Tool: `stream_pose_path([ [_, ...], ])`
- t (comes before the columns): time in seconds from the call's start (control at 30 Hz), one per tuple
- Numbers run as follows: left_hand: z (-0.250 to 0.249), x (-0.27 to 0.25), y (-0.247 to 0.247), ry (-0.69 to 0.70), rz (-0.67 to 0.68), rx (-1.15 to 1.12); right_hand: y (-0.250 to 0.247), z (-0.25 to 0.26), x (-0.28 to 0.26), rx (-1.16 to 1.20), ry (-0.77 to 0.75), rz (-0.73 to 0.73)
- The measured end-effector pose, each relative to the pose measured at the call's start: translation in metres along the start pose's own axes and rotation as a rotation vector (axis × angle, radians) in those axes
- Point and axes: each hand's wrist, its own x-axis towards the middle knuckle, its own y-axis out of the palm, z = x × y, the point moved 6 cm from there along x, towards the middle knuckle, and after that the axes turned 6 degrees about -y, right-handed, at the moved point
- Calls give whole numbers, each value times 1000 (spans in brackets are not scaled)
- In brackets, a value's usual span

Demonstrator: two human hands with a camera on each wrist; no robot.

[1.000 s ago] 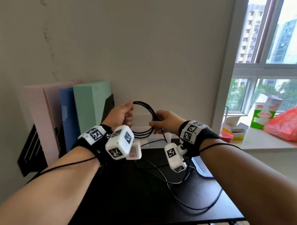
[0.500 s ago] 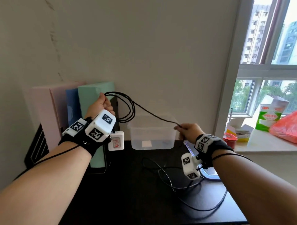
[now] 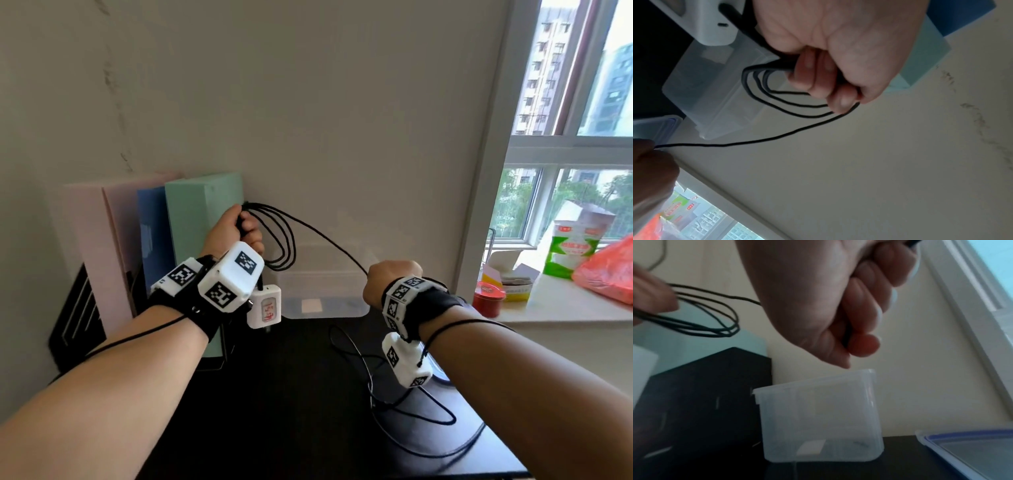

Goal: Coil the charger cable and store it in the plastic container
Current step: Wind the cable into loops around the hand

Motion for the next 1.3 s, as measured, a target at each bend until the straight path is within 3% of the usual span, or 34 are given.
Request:
stream_pose_path([
  [0.17,9,3,3,81,5,115,-3,46,-9,-245,-348,63],
  [0.3,20,5,4,104,15,308,-11,75,-20,-292,-540,91],
  [0.4,35,3,11,84,77,454,-21,91,-24,-141,-674,-8],
  [0.5,48,5,14,61,105,564,-41,98,-26,228,-790,-93],
  [0.67,58,-1,19,10,187,574,-81,76,-20,721,-708,-288],
  [0.87,61,-14,28,-184,286,514,-90,50,-1,804,-605,-482],
  [1.03,56,-27,43,-257,505,306,-60,49,17,942,-580,-251],
  [1.13,51,-29,46,-257,544,217,-49,44,15,1156,-578,-124],
  [1.23,43,-22,40,-225,553,134,-37,40,12,1515,-522,54],
  [1.3,42,-17,37,-206,543,86,-37,39,11,1616,-489,54],
])
